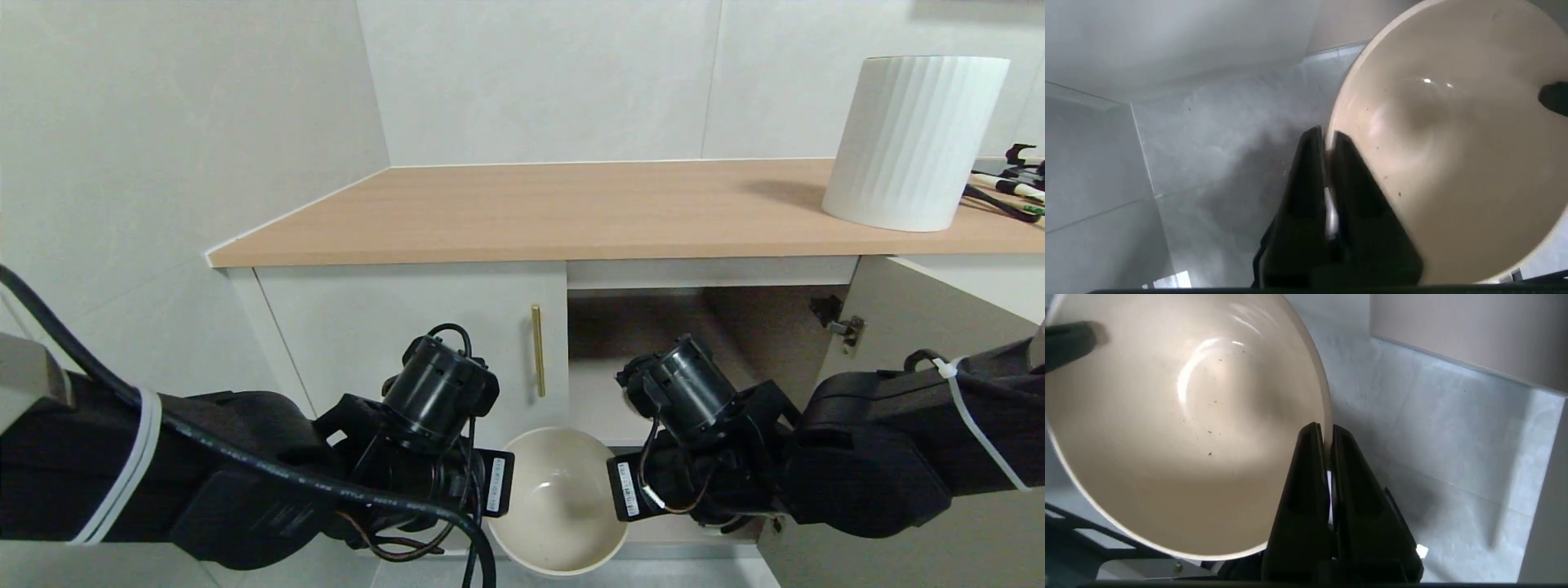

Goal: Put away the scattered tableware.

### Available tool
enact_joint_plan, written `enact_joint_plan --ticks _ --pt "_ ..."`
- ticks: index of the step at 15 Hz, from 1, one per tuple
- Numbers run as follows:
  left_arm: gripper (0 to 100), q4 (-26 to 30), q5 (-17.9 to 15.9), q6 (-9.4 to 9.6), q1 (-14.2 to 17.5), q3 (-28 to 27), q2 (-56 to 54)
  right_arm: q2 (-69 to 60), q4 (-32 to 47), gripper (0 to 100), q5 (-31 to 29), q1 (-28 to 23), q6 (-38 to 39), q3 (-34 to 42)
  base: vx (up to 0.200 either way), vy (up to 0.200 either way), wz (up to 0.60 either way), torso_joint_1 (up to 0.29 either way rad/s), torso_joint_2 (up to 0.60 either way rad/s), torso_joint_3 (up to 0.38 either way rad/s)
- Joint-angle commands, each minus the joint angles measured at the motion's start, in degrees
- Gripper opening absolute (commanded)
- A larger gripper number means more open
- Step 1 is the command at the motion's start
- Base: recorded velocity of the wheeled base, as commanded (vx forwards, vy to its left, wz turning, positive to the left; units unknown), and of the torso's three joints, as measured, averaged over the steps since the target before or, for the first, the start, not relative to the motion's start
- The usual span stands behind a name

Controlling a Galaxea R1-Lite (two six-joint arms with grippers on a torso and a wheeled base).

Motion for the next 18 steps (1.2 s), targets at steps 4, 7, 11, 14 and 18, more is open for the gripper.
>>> enact_joint_plan --ticks 4,7,11,14,18 --pt "100 -0.3 -0.1 -0.3 0.1 -0.3 -0.6 0.1 -0.1 0 0.1 0.1 0.0 0.1 0.0 0.0 0.0 0.0 0.0 0.0" --pt "100 -0.3 -0.2 -0.56 0.1 -0.4 -2.0 0.3 -0.1 0 0.0 0.0 0.0 -0.1 0.0 0.0 0.0 0.0 0.0 0.0" --pt "100 -3.4 -0.2 -2.05 0.9 -0.4 -3.5 -0.3 -1.5 0 -0.7 -6.0 -0.2 -0.4 0.0 0.0 0.0 0.0 0.0 0.0" --pt "100 -3.4 -0.2 -2.05 1.0 -0.4 -3.2 1.5 -4.8 0 -0.7 -13.6 -0.5 -0.4 0.0 0.0 0.0 0.0 0.0 0.0" --pt "100 -3.4 -0.2 -2.05 1.1 -0.4 -3.3 9.7 -14.3 0 -0.7 -21.6 -0.1 -1.1 0.0 0.0 0.0 0.0 0.0 0.0"
